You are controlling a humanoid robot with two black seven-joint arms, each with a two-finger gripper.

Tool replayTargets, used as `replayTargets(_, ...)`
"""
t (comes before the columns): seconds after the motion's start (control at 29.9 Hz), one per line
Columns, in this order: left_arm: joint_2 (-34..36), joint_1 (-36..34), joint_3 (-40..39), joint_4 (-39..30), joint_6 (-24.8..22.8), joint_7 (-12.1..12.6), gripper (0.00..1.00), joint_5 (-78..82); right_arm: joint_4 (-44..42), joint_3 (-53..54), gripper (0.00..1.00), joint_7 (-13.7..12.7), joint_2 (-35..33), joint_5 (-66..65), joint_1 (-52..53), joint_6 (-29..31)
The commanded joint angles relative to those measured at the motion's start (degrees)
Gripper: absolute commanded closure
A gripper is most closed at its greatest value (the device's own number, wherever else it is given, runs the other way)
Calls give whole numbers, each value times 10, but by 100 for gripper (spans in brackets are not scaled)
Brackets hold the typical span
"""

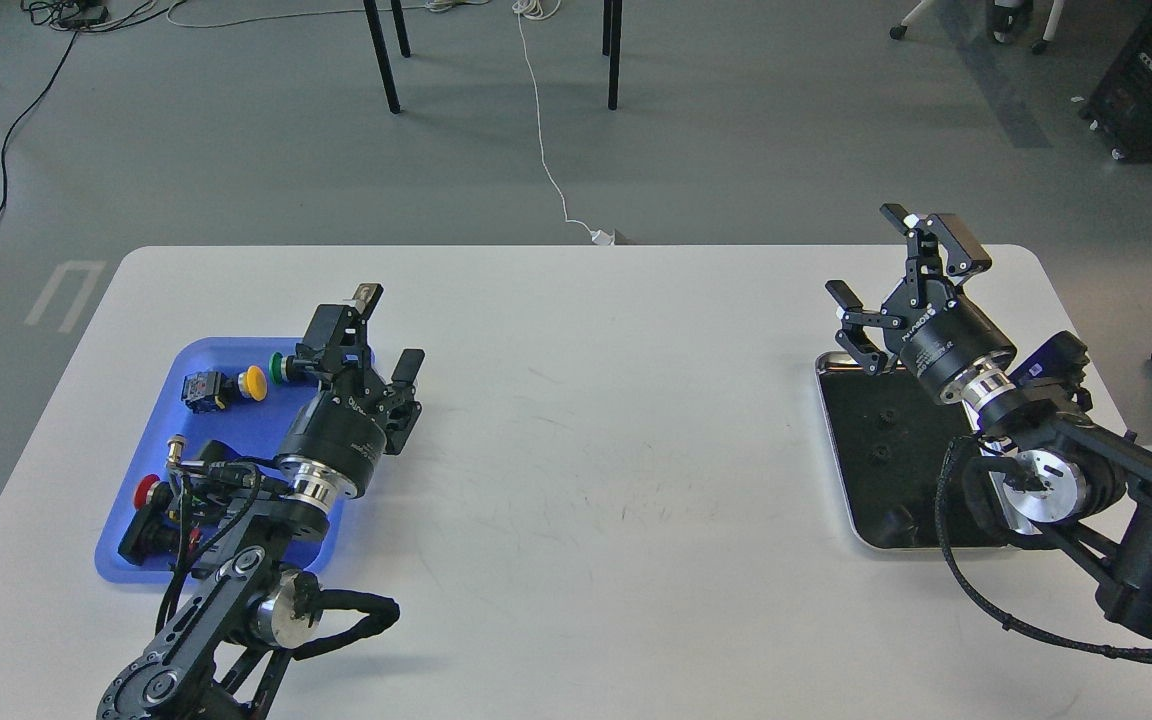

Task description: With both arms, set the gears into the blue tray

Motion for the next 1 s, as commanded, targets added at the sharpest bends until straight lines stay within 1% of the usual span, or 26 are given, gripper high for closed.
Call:
replayTargets(0.0, 0, 1, 4, -5, 2, -1, 2, 2, 5, -1, 1, 0, -5, -1, -1, 1)
replayTargets(0.1, 0, 2, 3, -5, 2, 2, 2, -3, 5, -2, 1, 0, -6, -1, -8, -1)
replayTargets(0.27, 0, -2, 7, -5, 0, -2, 2, -39, 1, 3, 1, 0, -7, -2, -10, -7)
replayTargets(0.4, 0, -7, 2, -5, 3, -15, 2, -42, 7, 0, 1, 0, -9, -2, -11, -4)
replayTargets(0.77, 0, -9, -2, -6, 9, -14, 2, -47, 7, 1, 1, 0, -11, -2, -11, -4)
replayTargets(0.8, 0, -38, 28, -8, 70, -18, 2, -164, 50, -33, 1, 0, -137, -146, 63, 23)
replayTargets(0.9, 0, -35, 35, -8, 70, -36, 2, -160, 66, -72, 1, 0, -173, -226, 113, 47)
replayTargets(0.94, 0, -33, 35, -9, 69, -48, 2, -158, 82, -98, 1, 0, -197, -272, 142, 57)
replayTargets(0.97, 0, -33, 35, -10, 69, -52, 2, -157, 94, -117, 1, 0, -213, -303, 160, 60)
